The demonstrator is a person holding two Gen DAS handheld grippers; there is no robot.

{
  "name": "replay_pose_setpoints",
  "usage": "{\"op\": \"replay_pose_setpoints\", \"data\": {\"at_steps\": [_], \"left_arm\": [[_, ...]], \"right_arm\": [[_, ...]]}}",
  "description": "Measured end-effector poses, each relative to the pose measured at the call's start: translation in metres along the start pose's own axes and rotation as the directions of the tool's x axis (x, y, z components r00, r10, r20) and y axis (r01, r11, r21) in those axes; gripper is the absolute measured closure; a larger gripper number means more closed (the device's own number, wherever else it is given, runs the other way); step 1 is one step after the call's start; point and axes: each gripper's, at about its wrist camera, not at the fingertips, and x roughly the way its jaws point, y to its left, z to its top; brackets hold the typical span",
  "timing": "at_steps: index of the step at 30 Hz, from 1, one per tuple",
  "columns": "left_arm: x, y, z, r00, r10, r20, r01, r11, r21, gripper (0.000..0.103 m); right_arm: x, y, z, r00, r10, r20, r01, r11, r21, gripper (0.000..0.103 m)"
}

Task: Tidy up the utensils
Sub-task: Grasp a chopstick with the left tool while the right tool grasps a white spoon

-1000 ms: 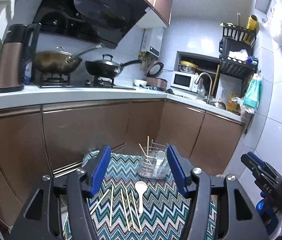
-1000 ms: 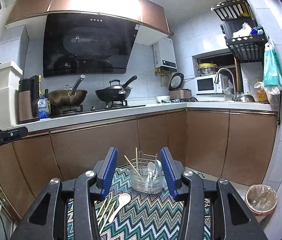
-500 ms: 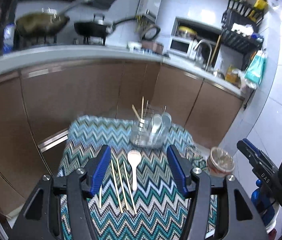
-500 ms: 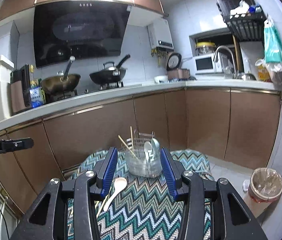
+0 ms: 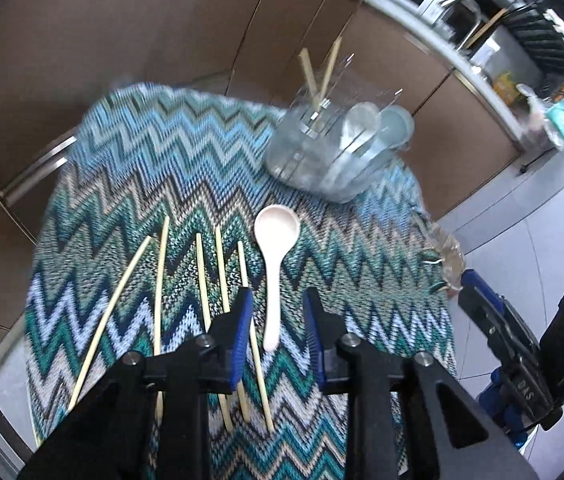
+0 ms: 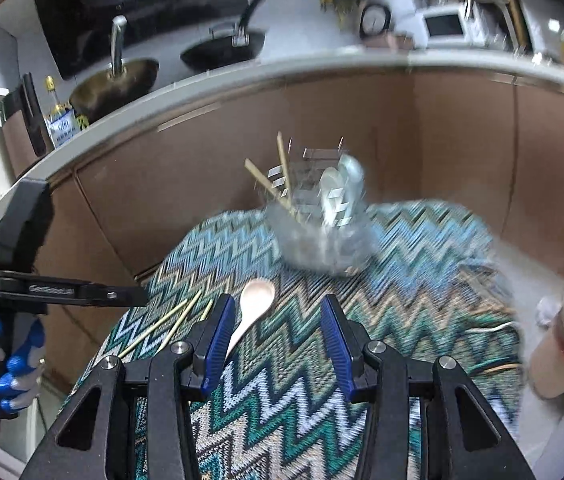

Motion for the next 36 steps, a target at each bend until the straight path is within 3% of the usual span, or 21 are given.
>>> {"op": "replay_pose_setpoints", "data": {"at_steps": [5,13,19,32,36], "left_arm": [[0.046,0.013,0.020,0.996,0.036,-0.081,-0.037,0.999,-0.018,0.083],[0.093,0.030,0.039,0.985,0.070,-0.158,-0.076,0.996,-0.035,0.089],[0.111,0.039,0.047,0.976,0.099,-0.192,-0.109,0.993,-0.043,0.090],[0.130,0.045,0.049,0.961,0.070,-0.267,-0.086,0.995,-0.047,0.093],[0.134,0.045,0.050,0.958,0.066,-0.278,-0.082,0.995,-0.047,0.095]], "right_arm": [[0.049,-0.012,0.004,0.993,0.073,-0.095,-0.070,0.997,0.034,0.061],[0.100,-0.022,0.008,0.978,0.105,-0.179,-0.100,0.994,0.037,0.061],[0.133,-0.026,0.013,0.964,0.139,-0.225,-0.132,0.990,0.050,0.061],[0.180,-0.030,0.017,0.939,0.172,-0.299,-0.160,0.985,0.063,0.074],[0.192,-0.024,0.020,0.931,0.172,-0.321,-0.169,0.985,0.038,0.082]]}}
